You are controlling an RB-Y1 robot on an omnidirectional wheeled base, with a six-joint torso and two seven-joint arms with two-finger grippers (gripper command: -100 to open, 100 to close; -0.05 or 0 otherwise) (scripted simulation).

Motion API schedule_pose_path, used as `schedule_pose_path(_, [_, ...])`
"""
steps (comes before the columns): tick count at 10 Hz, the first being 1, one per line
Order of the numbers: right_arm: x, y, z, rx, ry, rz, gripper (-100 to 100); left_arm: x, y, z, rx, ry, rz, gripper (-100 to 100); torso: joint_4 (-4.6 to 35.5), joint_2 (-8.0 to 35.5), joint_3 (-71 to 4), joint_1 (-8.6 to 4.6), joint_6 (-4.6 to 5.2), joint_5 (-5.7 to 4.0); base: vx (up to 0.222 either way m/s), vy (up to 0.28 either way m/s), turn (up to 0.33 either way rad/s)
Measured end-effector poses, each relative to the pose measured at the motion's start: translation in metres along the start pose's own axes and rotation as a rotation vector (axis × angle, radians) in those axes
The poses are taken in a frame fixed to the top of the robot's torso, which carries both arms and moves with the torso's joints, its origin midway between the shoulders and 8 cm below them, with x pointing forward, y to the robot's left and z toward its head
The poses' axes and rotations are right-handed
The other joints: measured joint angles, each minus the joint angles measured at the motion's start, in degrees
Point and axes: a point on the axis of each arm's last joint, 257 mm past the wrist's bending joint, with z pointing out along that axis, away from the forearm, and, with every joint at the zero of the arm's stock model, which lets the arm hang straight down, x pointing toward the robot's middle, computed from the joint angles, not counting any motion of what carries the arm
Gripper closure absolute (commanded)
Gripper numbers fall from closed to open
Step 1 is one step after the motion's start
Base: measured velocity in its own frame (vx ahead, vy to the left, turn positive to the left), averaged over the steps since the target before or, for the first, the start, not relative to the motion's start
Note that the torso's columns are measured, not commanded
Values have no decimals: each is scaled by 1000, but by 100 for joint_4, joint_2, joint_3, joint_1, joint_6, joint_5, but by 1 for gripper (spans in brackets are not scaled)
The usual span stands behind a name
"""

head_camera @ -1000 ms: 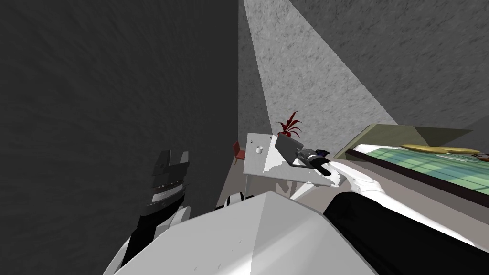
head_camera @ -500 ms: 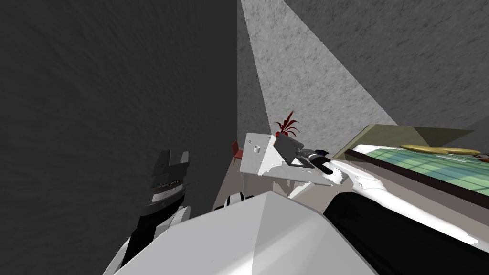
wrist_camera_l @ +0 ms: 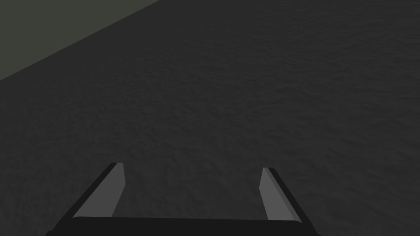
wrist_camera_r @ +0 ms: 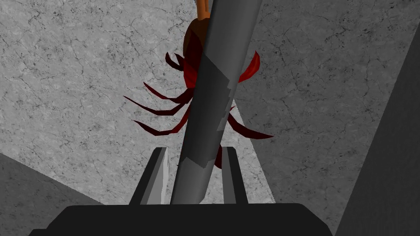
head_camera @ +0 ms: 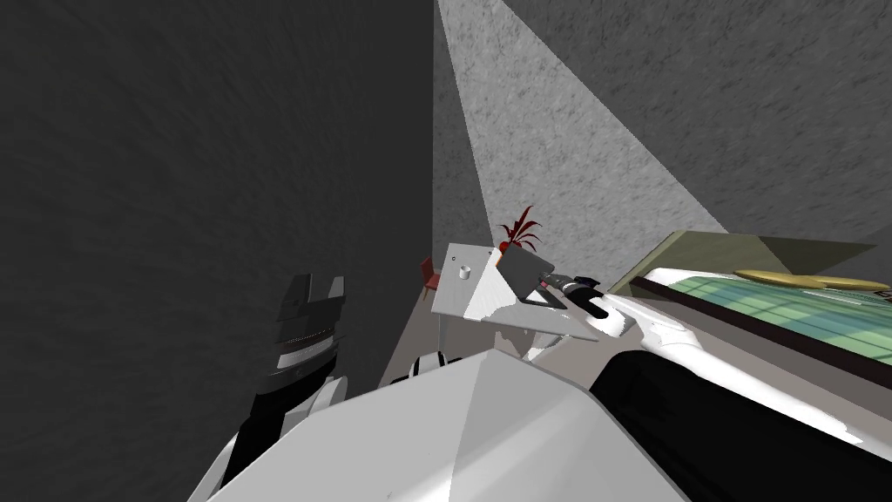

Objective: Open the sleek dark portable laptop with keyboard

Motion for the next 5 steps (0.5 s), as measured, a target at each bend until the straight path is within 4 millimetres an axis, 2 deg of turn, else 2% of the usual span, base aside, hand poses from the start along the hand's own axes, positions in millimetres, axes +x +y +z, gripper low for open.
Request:
schedule_pose_path(2, [12, 1, 1, -7, 10, 117, 100, 0, 0, 0, 0, 0, 0, 0, -14, -11, -2, -30, 13, -32, -95, -131, 70])
schedule_pose_path(5, [29, 5, 2, -10, 30, 245, 100, 0, 0, 0, 0, 0, 0, 0, -19, -29, -15, -27, 8, -24, -47, -88, 21])
